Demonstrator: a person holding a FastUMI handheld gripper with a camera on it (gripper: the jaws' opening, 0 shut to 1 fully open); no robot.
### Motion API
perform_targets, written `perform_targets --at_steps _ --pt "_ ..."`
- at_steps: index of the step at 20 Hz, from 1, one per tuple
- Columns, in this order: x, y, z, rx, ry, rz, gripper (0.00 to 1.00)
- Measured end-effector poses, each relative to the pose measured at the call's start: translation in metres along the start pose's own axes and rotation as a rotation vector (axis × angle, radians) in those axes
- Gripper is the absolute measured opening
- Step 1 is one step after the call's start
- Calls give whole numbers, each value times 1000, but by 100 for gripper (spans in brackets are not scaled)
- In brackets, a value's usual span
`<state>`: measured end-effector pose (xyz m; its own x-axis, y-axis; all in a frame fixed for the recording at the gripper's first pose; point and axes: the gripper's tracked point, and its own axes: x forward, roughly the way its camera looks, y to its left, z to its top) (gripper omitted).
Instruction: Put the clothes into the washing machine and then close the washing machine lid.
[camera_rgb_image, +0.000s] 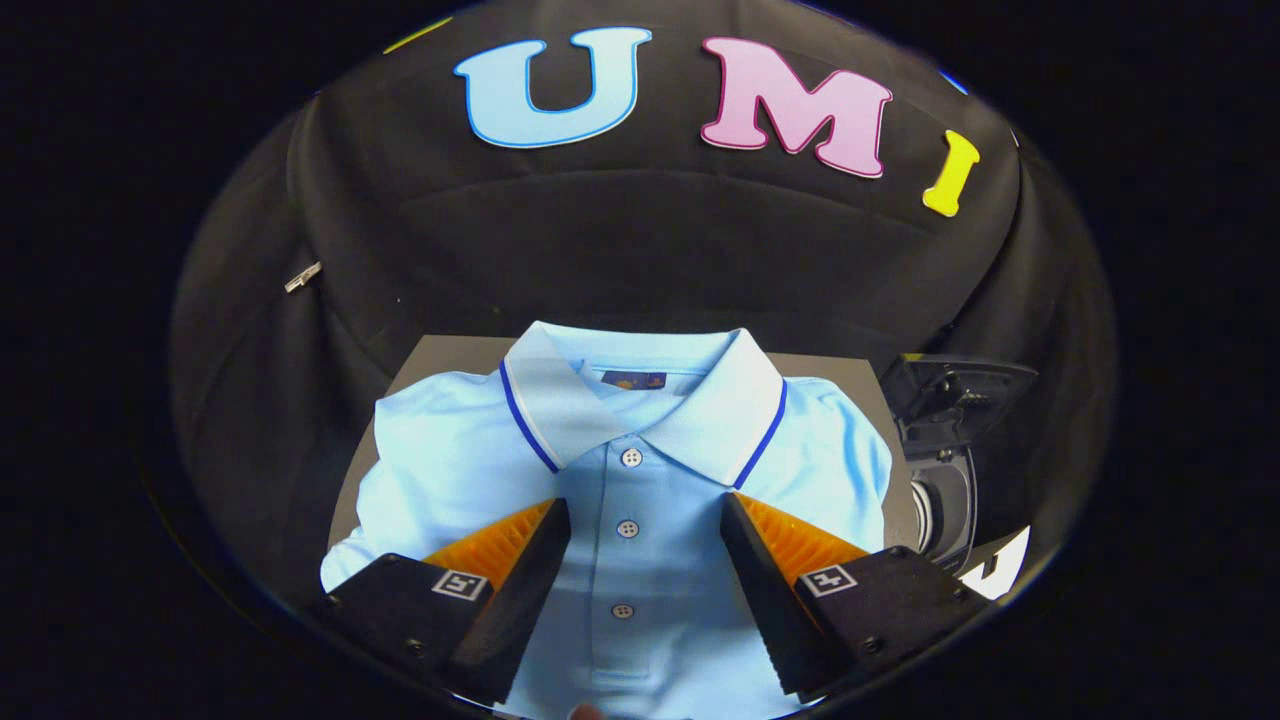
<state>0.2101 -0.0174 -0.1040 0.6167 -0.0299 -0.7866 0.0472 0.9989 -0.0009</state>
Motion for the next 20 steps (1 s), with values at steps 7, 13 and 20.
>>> perform_targets --at_steps 7,13,20 --pt "6 -10 7 -38 78 20 43" --pt "0 -13 3 -18 22 69 8" --pt "-11 -12 -1 -106 -59 37 7"
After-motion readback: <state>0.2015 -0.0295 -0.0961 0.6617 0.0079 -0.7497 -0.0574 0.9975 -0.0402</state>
